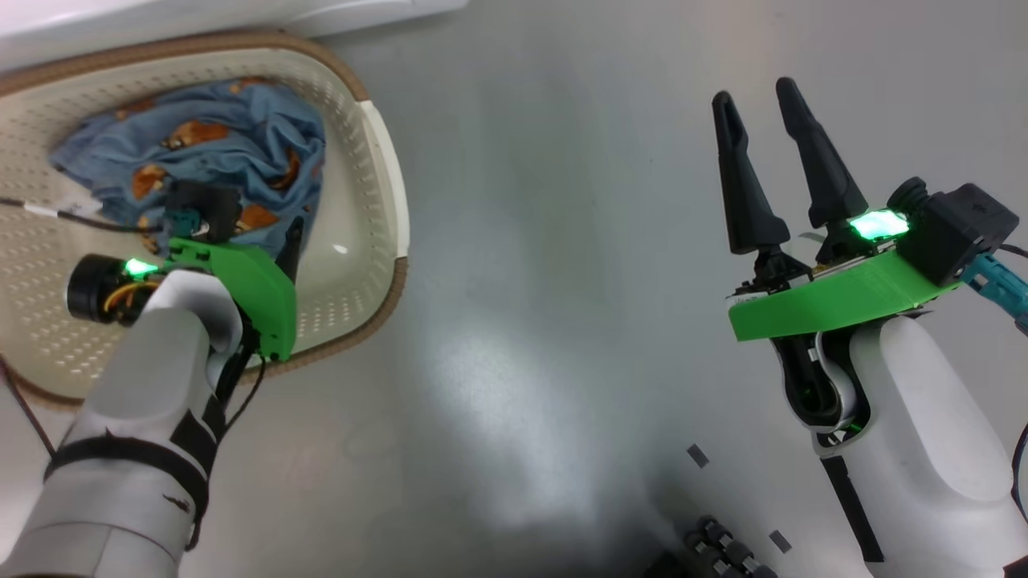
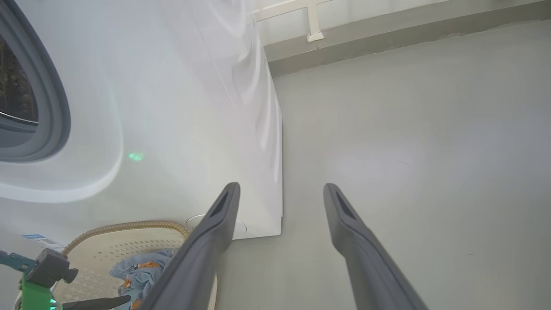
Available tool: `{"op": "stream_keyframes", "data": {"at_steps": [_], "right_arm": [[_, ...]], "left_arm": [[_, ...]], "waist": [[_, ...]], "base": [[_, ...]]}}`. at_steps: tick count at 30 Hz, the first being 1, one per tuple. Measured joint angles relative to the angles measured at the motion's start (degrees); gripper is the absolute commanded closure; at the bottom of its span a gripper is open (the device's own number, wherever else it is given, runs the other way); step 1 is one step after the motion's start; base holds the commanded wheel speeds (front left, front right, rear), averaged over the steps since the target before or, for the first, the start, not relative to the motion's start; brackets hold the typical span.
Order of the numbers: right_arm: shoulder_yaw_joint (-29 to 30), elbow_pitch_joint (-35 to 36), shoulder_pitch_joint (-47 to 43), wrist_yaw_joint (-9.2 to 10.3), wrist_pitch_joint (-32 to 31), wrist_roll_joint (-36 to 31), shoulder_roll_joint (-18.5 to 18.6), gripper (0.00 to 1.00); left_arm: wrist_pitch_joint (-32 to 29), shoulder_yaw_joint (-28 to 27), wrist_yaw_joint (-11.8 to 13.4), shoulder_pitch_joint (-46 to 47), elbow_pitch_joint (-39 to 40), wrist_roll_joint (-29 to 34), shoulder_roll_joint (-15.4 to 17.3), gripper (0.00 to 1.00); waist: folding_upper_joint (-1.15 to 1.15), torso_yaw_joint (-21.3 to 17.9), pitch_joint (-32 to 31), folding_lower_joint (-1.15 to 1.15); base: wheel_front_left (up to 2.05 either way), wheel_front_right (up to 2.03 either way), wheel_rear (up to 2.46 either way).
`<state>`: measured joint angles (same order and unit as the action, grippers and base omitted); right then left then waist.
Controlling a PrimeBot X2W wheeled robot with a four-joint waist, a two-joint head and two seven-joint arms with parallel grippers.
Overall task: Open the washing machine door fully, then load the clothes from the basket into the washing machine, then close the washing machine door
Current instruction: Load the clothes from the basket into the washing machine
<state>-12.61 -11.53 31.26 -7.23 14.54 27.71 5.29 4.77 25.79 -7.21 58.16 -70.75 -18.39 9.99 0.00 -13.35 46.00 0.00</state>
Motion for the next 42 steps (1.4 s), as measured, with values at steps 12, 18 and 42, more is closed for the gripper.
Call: {"op": "stream_keyframes", "data": {"at_steps": [12,18,42], "right_arm": [[-0.7,0.7,1.4,0.00,0.0,0.0,-1.3,0.00],[-2.0,0.6,1.4,0.00,0.0,0.5,-1.8,0.00],[-3.5,-2.7,3.4,0.00,0.0,1.0,-1.8,0.00]], "left_arm": [[-3.6,1.8,5.2,6.2,-2.9,1.9,3.0,0.00],[-7.4,1.4,9.6,7.8,-3.4,1.8,4.4,0.00],[-2.8,-0.2,6.5,6.9,-3.7,-3.2,3.2,1.00]], "waist": [[0.00,-3.6,5.1,0.00],[0.00,-5.5,7.0,0.00],[0.00,-4.2,4.1,0.00]], "base": [[0.00,0.00,0.00],[0.00,0.00,0.00],[0.00,0.00,0.00]]}}
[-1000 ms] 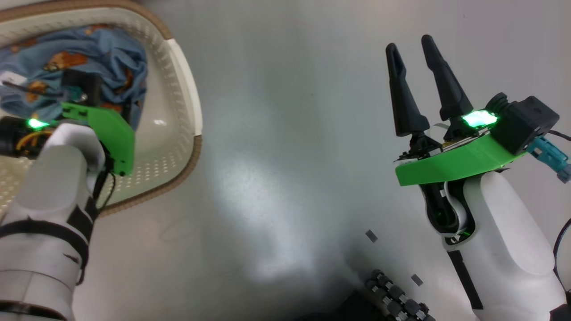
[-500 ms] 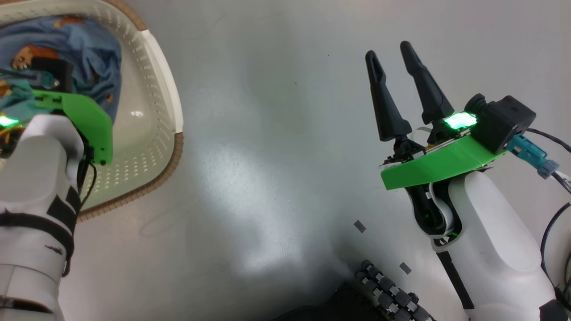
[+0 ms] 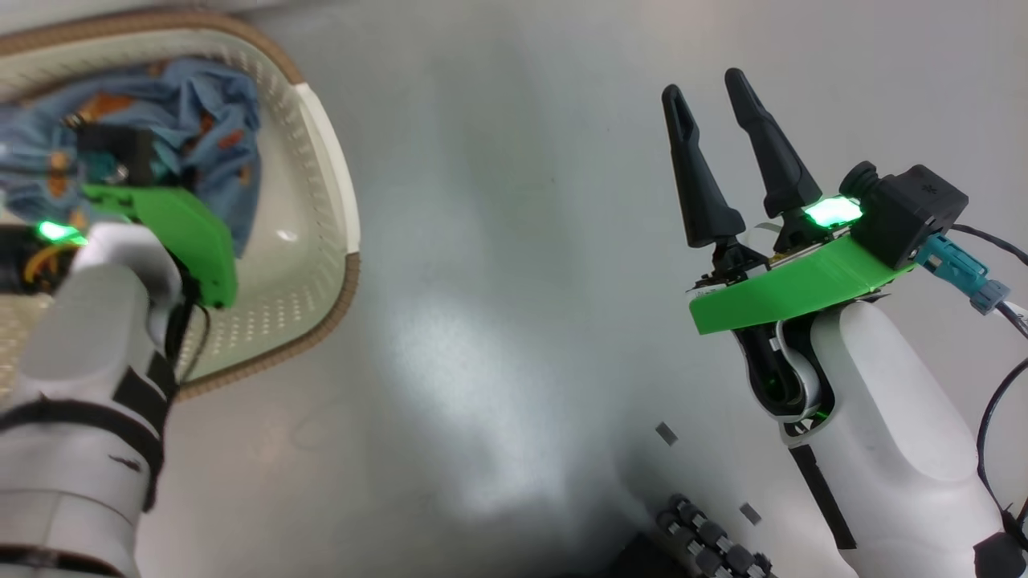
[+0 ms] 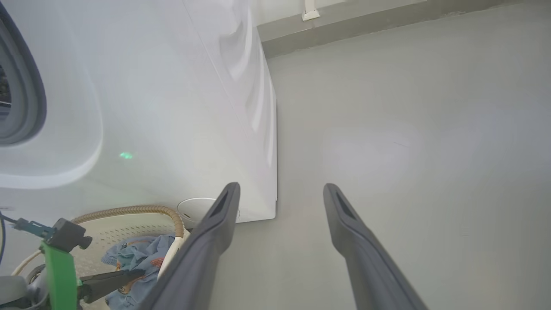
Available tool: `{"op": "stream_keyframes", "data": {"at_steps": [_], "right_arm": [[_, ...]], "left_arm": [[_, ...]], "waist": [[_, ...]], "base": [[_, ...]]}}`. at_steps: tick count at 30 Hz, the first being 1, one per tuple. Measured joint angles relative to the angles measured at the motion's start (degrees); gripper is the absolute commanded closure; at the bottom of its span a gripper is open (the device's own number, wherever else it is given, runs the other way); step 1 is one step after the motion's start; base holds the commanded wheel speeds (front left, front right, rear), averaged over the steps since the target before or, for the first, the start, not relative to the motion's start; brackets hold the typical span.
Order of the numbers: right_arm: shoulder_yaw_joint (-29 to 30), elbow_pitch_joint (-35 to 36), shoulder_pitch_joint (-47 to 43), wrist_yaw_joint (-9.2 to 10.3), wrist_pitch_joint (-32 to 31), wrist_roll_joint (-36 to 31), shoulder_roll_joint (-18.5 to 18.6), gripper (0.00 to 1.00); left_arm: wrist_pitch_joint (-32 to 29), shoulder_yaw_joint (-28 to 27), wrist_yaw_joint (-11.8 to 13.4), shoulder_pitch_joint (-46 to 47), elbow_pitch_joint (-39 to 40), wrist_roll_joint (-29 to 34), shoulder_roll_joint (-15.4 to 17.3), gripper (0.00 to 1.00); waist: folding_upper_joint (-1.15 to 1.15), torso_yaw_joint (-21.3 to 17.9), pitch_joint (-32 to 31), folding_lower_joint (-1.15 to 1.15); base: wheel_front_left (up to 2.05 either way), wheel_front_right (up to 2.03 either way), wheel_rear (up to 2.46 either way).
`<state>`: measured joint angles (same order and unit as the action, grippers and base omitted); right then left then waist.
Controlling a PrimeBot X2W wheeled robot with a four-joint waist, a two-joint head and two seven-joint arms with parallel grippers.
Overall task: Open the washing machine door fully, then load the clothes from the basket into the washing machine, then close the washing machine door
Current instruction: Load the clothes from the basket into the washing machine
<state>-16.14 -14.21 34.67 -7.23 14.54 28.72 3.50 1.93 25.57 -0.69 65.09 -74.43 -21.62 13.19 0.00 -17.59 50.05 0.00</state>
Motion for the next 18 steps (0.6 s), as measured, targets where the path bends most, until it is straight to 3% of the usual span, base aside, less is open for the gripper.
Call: {"op": "stream_keyframes", "data": {"at_steps": [8,18], "right_arm": [[0.3,-0.9,-0.3,0.00,0.0,0.0,1.3,0.00],[0.9,-2.2,-3.1,0.00,0.0,-0.1,2.9,0.00]], "left_arm": [[8.2,-1.6,-3.9,-4.7,0.0,-3.2,-2.6,1.00],[12.3,-2.5,-5.9,-10.4,3.6,-5.3,-4.5,1.00]], "waist": [[0.00,1.6,-5.4,0.00],[0.00,4.6,-12.9,0.00]], "base": [[0.00,0.00,0.00],[0.00,0.00,0.00]]}}
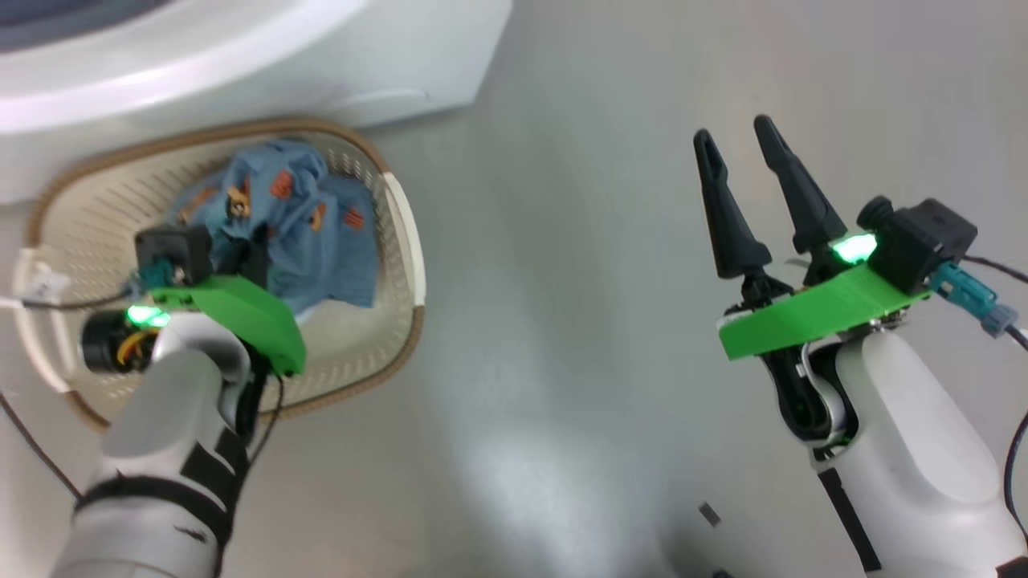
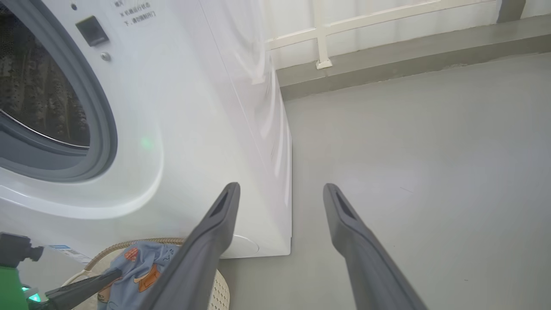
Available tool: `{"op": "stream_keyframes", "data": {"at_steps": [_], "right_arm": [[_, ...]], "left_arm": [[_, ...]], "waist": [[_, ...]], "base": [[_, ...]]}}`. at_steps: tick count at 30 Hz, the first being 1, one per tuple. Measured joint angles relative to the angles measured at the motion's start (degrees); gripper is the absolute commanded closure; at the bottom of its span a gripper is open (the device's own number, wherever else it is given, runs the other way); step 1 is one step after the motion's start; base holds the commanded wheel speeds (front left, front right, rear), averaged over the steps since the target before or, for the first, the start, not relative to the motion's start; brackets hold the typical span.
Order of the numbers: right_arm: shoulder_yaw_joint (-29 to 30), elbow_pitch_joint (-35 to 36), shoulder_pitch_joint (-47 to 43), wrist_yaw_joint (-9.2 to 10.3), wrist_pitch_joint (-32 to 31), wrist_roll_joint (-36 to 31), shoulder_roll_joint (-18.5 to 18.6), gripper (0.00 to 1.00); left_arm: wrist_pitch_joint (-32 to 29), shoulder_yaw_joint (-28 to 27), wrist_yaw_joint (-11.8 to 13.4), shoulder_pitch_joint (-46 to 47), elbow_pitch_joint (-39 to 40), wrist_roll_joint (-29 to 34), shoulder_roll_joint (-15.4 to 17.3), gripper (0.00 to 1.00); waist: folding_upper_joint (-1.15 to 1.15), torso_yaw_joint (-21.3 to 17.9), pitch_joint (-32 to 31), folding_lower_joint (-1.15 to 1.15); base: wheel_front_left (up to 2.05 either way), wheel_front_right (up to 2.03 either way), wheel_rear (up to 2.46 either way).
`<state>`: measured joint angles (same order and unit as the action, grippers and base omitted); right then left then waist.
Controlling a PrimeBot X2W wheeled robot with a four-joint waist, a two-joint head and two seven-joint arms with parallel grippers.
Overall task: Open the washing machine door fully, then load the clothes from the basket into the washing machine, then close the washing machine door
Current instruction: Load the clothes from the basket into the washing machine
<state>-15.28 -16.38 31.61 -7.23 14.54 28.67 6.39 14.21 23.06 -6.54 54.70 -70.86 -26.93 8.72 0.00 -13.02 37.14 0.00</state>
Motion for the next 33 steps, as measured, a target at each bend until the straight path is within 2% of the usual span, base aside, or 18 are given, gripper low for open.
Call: {"op": "stream_keyframes", "data": {"at_steps": [14,25,33], "right_arm": [[0.3,-1.9,-4.2,0.00,0.0,0.1,2.1,0.00],[0.1,-3.0,-7.4,0.00,0.0,0.6,3.4,0.00],[0.1,-3.1,-8.1,0.00,0.0,0.6,4.4,0.00]], "left_arm": [[0.2,-7.3,0.8,-15.1,22.7,0.2,-1.0,1.00],[0.2,-12.7,0.9,-24.3,37.4,1.4,-3.1,1.00],[0.2,-14.7,1.2,-29.9,45.5,1.9,-4.3,1.00]], "waist": [[0.00,4.7,-10.8,0.00],[0.00,8.3,-17.6,0.00],[0.00,10.8,-21.3,0.00]], "base": [[0.00,0.00,0.00],[0.00,0.00,0.00],[0.00,0.00,0.00]]}}
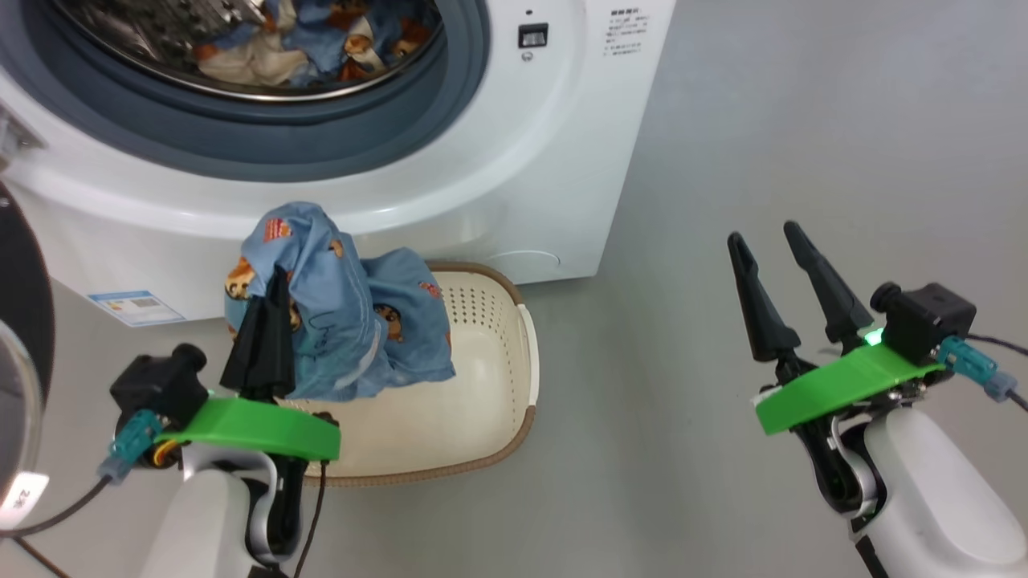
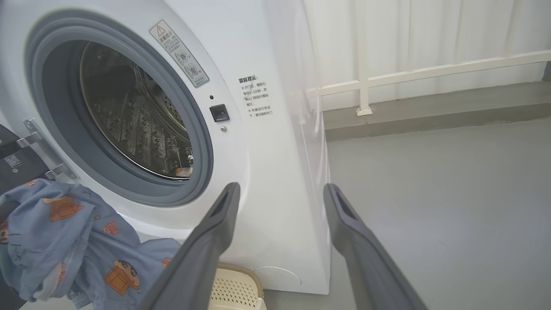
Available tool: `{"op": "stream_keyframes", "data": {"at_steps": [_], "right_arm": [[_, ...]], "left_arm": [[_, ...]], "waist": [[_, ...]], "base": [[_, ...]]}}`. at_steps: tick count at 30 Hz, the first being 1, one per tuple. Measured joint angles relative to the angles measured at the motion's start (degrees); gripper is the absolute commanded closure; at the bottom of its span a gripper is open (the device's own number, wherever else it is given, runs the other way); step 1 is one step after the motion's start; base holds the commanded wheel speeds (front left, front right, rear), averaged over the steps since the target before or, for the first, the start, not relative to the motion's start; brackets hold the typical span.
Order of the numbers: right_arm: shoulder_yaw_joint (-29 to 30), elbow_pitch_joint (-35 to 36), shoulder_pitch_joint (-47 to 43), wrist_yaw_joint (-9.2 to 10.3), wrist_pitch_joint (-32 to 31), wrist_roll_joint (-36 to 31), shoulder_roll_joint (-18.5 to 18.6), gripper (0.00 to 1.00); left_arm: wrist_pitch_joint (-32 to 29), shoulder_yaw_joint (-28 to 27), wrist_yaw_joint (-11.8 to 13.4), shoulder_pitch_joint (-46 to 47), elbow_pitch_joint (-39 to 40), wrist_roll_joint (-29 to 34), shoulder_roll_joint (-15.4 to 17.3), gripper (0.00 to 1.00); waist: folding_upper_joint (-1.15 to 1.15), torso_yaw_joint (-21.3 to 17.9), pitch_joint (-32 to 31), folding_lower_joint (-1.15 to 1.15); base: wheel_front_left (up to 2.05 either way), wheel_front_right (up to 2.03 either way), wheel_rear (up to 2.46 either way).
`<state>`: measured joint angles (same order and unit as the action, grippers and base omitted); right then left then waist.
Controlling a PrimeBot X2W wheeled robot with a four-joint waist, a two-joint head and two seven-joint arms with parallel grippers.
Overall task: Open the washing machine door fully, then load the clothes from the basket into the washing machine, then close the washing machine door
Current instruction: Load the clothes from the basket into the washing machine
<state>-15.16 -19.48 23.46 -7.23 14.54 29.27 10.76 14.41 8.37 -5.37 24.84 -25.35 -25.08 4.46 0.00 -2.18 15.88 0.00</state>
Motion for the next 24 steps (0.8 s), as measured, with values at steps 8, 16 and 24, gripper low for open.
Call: {"op": "stream_keyframes", "data": {"at_steps": [8,16,24], "right_arm": [[-0.1,-0.2,-2.1,0.00,0.0,0.0,0.2,0.00],[-1.0,-0.2,-2.1,0.00,0.0,0.2,0.4,0.00],[-1.3,0.1,-2.0,0.00,0.0,0.2,0.6,0.00]], "left_arm": [[0.1,-0.5,0.7,-3.4,5.2,-0.4,-0.1,1.00],[-0.3,-1.0,1.5,-3.6,8.9,-1.1,-0.1,1.00],[-1.1,-1.4,2.4,3.5,10.3,-1.2,0.6,1.00]], "waist": [[0.00,1.4,-2.6,0.00],[0.00,1.8,-3.0,0.00],[0.00,1.0,-1.5,0.00]], "base": [[0.00,0.00,0.00],[0.00,0.00,0.00],[0.00,0.00,0.00]]}}
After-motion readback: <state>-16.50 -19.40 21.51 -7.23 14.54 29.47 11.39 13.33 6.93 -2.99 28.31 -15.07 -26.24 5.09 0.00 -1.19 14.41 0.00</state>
